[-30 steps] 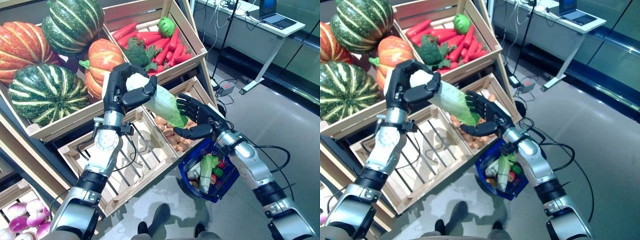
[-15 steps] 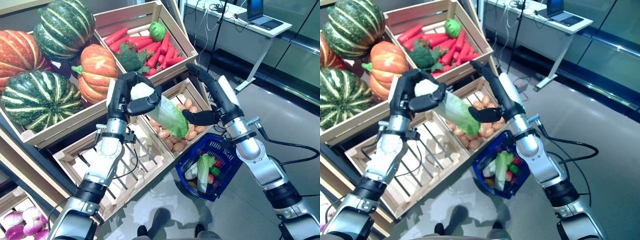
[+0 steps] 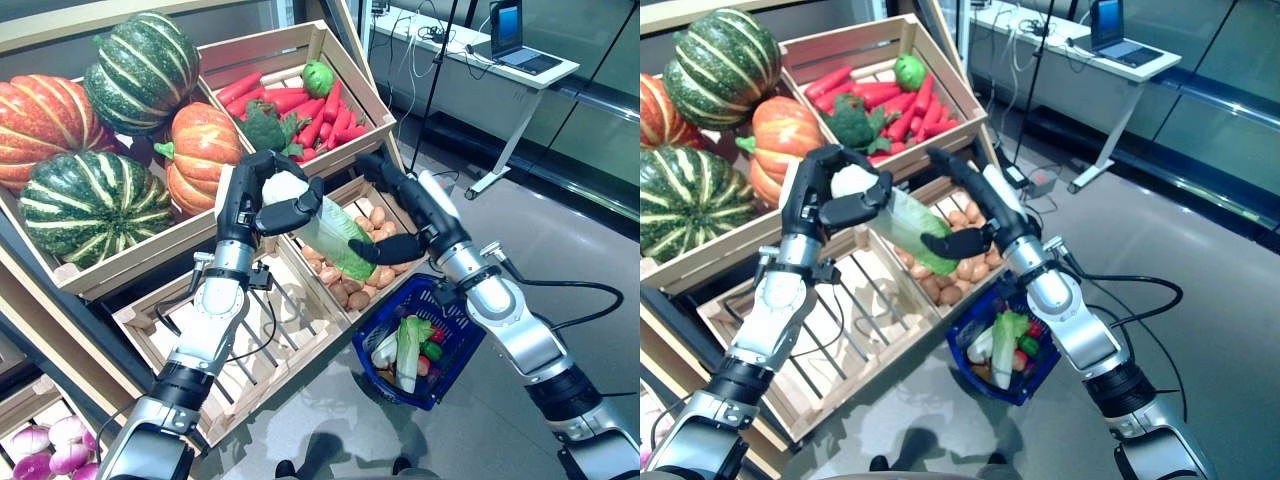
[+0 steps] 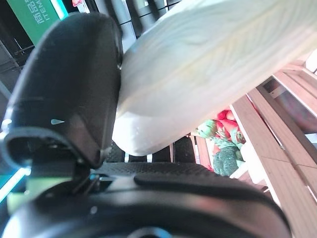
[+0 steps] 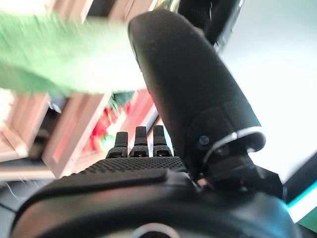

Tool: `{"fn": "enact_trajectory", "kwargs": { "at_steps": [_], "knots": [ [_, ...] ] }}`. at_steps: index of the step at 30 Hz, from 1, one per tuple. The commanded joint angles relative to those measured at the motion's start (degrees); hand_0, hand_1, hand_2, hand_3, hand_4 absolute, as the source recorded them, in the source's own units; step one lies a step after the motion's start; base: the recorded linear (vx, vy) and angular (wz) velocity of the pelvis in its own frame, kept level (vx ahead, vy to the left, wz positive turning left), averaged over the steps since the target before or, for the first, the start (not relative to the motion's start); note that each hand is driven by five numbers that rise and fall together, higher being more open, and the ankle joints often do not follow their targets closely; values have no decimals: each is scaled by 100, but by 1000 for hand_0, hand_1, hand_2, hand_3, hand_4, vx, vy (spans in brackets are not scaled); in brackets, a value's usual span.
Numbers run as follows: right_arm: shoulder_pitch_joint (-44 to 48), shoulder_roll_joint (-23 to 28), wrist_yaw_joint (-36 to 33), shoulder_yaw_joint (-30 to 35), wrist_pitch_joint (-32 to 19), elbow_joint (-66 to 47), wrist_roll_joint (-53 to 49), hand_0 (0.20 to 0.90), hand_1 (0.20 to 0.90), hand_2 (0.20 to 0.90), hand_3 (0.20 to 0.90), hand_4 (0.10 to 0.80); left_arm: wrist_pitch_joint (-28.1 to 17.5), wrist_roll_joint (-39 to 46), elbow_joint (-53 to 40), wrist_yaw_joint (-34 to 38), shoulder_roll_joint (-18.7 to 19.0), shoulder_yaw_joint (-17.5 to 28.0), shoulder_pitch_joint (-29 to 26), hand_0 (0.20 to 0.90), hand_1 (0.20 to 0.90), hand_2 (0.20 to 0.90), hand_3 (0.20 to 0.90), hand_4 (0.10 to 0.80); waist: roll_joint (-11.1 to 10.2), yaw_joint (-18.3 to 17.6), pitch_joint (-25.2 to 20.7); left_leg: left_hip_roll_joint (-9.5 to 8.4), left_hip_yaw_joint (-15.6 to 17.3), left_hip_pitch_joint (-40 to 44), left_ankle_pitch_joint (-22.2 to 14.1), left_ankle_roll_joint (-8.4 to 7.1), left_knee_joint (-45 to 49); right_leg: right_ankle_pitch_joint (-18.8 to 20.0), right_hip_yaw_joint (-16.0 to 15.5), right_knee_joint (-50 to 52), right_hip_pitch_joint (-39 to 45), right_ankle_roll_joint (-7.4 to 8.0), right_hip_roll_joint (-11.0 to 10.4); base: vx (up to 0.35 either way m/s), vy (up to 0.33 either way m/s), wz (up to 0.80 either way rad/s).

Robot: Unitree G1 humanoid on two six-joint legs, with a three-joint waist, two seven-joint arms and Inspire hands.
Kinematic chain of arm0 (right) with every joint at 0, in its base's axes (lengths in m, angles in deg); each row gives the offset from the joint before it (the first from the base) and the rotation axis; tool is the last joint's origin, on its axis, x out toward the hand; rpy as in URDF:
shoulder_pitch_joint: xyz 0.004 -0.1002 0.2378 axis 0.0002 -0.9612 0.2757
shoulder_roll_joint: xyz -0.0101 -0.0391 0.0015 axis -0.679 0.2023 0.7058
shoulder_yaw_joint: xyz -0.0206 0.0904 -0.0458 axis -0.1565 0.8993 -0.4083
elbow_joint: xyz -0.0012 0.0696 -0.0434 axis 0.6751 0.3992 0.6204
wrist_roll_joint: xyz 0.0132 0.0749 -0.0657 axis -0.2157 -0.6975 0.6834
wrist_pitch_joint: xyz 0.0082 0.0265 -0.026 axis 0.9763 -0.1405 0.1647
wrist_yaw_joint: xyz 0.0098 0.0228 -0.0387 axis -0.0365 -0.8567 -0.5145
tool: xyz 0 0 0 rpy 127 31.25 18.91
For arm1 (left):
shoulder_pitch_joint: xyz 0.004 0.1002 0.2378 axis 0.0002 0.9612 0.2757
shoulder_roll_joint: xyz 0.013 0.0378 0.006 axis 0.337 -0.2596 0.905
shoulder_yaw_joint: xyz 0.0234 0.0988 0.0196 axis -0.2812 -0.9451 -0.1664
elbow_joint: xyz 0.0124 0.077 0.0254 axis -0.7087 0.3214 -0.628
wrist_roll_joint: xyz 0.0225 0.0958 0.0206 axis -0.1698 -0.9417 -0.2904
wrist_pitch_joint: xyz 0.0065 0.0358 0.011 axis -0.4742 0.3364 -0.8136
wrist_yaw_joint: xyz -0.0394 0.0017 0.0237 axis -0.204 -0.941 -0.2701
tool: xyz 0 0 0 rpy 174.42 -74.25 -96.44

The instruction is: Put vegetables into the basket

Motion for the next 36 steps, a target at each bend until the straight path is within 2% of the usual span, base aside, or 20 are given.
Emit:
{"fn": "enact_trajectory", "kwargs": {
  "at_steps": [1, 12, 17, 24, 29, 36],
  "knots": [
    [503, -245, 227, -8, -252, 87, -678, 900, 900, 900, 900, 800, -663, 158, -234, -43, -39, -39, -591, 300, 300, 300, 300, 400, 64, 187, -653, 150, -127, -13, -376, -145, 7, 88, -8, 96, -97, -23, -105, 21, -5, 15],
    [675, -666, 846, -257, 1, 787, -1828, 900, 900, 900, 900, 800, -589, 334, -430, -493, -115, -241, -680, 300, 300, 300, 300, 400, 18, 311, -694, 151, -209, -18, -378, -151, 7, 77, -99, 83, -49, -48, -128, 10, -1, 7],
    [903, -808, 815, -347, 89, 1141, -2004, 900, 900, 900, 900, 800, -517, 632, -397, -773, -183, -382, -734, 300, 300, 300, 300, 400, -4, 365, -734, 155, -233, -7, -384, -156, 7, 76, -148, 67, -16, -58, -134, 5, 0, 2],
    [1236, -827, 463, -338, 246, 1402, -1317, 900, 900, 900, 900, 800, -353, 933, -726, -1184, -340, -567, -610, 300, 300, 300, 300, 400, -25, 432, -737, 149, -267, -22, -393, -148, 7, 78, -165, 64, -25, -71, -132, -3, 0, 3],
    [1583, -759, 183, -458, 458, 1533, -346, 900, 900, 900, 900, 800, -257, 1132, -1002, -1313, -506, -706, -594, 300, 300, 300, 300, 400, -35, 465, -722, 142, -265, -20, -409, -138, 7, 80, -169, 60, -23, -72, -140, -2, 0, 1],
    [1944, -843, 66, -637, 792, 1883, 22, 900, 900, 900, 900, 800, -213, 1461, -1229, -1420, -659, -833, -638, 300, 300, 300, 300, 400, -54, 500, -717, 136, -277, -25, -418, -132, 7, 84, -177, 58, -27, -76, -144, 0, 0, 0]
  ]
}}
